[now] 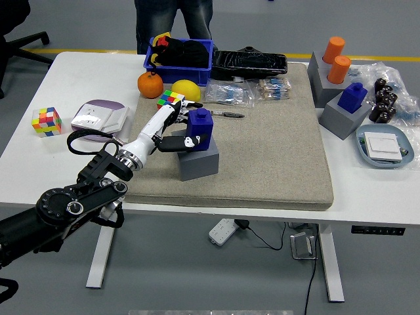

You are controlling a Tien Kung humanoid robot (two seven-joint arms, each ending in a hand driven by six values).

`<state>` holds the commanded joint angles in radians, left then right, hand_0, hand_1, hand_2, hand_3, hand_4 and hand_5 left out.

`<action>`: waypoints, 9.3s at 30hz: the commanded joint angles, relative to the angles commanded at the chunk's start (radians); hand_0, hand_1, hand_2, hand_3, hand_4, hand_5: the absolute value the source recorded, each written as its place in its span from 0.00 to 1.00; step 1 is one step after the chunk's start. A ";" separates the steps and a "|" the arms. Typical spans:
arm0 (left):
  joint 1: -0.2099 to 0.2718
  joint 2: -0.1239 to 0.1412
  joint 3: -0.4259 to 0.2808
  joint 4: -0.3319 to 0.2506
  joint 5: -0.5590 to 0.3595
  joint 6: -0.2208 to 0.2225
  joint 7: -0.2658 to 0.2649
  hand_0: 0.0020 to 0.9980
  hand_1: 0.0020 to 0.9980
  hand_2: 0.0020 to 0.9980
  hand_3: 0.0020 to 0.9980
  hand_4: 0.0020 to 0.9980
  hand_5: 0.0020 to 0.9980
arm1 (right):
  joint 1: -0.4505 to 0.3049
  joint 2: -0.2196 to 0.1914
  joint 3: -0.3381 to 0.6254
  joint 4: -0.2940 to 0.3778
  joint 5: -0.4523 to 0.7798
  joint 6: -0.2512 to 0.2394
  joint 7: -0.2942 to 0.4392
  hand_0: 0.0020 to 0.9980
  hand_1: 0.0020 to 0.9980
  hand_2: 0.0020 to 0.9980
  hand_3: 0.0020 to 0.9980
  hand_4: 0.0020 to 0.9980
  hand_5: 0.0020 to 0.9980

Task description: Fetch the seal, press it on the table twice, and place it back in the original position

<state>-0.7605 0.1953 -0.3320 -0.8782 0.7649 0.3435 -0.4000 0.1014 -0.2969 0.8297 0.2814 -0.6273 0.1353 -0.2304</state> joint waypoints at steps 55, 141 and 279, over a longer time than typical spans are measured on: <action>0.016 -0.033 0.013 0.054 -0.029 0.022 -0.034 0.73 0.55 0.44 0.76 0.71 0.00 | 0.003 0.000 0.002 0.002 0.000 0.000 0.000 0.85 0.77 0.71 0.74 0.79 0.56; 0.052 0.252 -0.169 0.237 -0.043 -0.029 -0.028 0.97 0.97 0.98 0.99 1.00 0.35 | 0.001 -0.004 0.045 0.001 -0.011 -0.004 0.001 0.85 0.77 0.71 0.74 0.79 0.56; 0.066 0.312 -0.209 0.156 -0.009 -0.010 -0.009 0.96 0.91 0.94 0.94 0.93 0.27 | 0.101 -0.025 -0.041 -0.020 0.038 -0.011 -0.005 0.86 0.77 0.72 0.74 0.79 0.56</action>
<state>-0.6947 0.5074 -0.5407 -0.7221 0.7556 0.3335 -0.4086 0.2027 -0.3219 0.7891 0.2618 -0.5890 0.1239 -0.2356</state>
